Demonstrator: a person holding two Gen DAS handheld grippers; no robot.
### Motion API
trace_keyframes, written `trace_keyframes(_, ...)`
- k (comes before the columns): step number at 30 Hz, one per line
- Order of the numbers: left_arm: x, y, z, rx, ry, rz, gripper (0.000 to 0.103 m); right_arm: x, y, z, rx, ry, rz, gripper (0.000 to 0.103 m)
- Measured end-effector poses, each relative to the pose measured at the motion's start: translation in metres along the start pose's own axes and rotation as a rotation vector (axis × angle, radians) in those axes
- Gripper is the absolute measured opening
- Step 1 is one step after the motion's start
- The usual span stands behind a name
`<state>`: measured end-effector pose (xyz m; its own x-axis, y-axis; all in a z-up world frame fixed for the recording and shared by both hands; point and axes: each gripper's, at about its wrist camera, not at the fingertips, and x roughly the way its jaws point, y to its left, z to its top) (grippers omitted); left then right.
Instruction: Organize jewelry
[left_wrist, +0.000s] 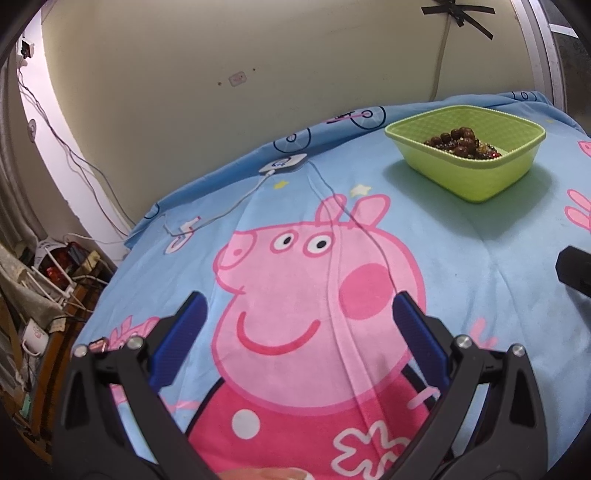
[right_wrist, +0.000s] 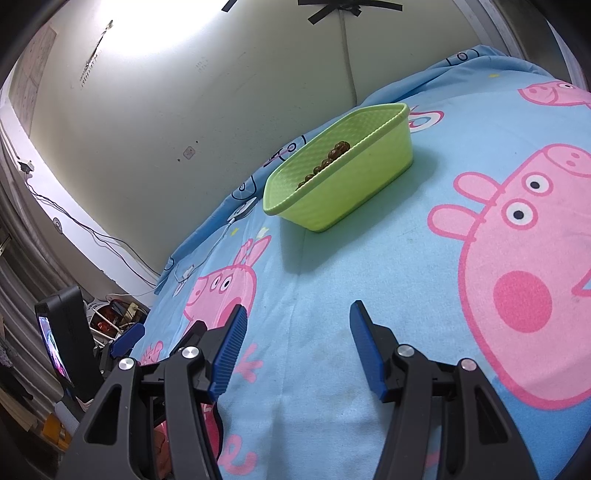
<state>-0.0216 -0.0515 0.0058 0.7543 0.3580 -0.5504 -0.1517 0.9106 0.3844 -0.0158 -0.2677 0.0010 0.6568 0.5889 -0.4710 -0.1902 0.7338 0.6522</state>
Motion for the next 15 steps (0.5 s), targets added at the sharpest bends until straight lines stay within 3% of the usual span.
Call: trace_keyframes(15,-0.001,-0.0034,0.002,-0.003,0.004,-0.03,0.097,0.0,0.0004,-0.0014,0.003,0.001,-0.001,0.04)
